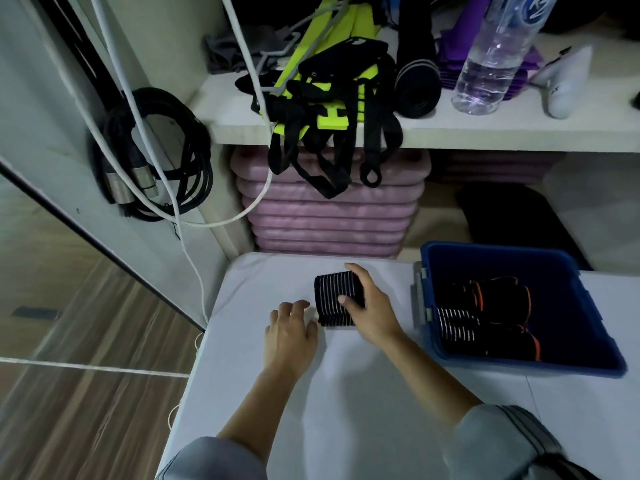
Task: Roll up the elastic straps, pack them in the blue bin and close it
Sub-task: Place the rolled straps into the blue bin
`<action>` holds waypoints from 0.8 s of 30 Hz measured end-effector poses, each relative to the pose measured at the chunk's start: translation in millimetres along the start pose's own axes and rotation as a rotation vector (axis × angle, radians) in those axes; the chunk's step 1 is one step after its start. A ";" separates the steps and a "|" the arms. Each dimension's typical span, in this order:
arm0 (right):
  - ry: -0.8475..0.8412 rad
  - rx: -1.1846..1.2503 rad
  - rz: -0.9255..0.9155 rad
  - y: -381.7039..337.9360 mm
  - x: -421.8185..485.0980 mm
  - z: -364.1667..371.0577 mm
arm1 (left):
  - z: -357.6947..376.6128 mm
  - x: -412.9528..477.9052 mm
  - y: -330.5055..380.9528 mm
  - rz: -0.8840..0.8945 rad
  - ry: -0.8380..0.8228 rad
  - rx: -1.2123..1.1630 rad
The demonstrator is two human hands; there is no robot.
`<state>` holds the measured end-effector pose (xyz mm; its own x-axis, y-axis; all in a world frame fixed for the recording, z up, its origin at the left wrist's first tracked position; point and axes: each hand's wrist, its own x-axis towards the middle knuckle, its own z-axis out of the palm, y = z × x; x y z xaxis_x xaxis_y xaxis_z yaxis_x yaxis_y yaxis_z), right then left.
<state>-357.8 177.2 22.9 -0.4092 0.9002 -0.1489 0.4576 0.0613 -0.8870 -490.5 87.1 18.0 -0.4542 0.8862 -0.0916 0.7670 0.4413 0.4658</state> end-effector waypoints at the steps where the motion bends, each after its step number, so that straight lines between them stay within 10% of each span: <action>1: 0.030 0.005 -0.028 -5.9 -2.2 -17.0 | -1.7 -0.1 10.5 0.045 0.010 -0.006; 13: 0.315 -0.042 -0.035 9.7 -30.5 -209.7 | 17.1 0.7 156.4 0.331 0.007 -0.266; 24: 0.229 -0.011 0.106 62.6 -4.9 -186.6 | 48.2 8.1 188.0 0.263 -0.085 -0.237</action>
<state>-179.8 257.1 49.6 -0.1693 0.9760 -0.1367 0.4975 -0.0351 -0.8668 -328.2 184.1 62.4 -0.2085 0.9780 -0.0098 0.7217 0.1606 0.6733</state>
